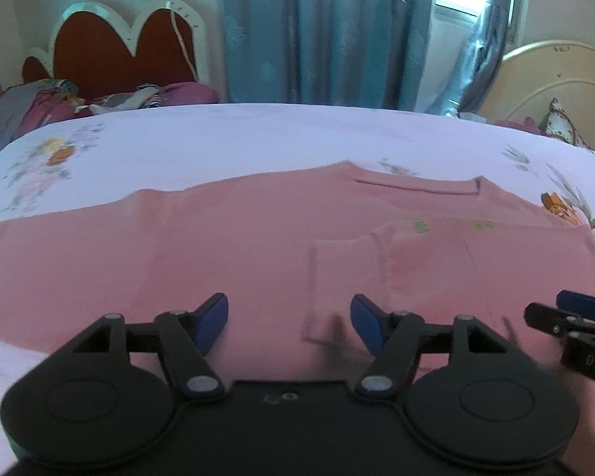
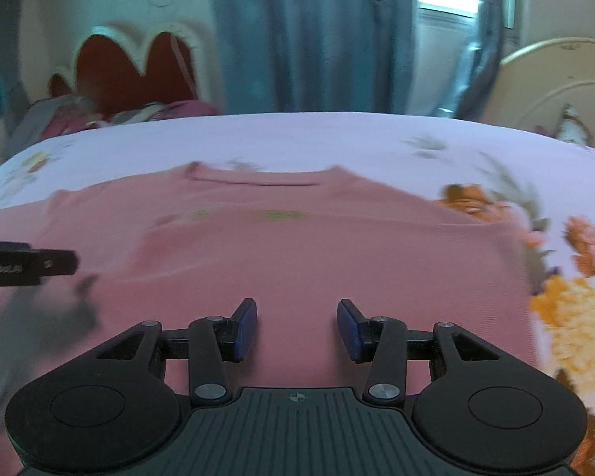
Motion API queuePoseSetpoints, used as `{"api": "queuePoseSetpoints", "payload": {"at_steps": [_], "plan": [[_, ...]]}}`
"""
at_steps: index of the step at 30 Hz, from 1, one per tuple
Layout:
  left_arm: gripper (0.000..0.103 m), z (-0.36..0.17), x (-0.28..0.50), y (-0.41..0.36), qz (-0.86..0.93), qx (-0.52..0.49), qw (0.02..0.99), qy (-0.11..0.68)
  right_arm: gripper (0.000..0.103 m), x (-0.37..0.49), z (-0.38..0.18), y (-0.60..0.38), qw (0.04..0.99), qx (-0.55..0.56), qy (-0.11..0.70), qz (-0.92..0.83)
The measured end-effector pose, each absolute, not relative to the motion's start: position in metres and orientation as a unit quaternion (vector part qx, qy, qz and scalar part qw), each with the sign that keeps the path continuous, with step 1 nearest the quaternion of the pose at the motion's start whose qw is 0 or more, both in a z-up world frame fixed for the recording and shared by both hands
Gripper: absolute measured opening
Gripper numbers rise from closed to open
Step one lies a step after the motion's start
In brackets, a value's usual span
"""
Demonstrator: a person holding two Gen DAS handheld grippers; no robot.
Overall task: Fold small clothes
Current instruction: 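Move the left gripper over the other sleeve cuff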
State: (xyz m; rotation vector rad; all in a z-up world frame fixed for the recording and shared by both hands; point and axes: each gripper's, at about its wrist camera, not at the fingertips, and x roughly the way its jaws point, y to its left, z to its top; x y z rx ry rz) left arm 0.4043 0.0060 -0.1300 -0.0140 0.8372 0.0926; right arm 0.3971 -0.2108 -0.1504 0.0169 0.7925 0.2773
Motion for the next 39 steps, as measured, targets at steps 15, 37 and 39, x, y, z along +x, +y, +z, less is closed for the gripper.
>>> {"api": "queuePoseSetpoints", "payload": {"at_steps": [15, 37, 39], "plan": [[0.068, -0.131, 0.369, 0.15, 0.126, -0.052, 0.902, 0.41, 0.045, 0.399, -0.145, -0.108, 0.906, 0.023, 0.394, 0.151], [0.069, -0.141, 0.357, 0.297, 0.199, -0.106, 0.885, 0.407, 0.045, 0.423, -0.167, -0.055, 0.906, 0.001, 0.416, 0.081], [0.069, -0.143, 0.356, 0.308, 0.207, -0.116, 0.881, 0.408, 0.045, 0.428, -0.175, -0.053, 0.899, 0.001, 0.431, 0.081]]}}
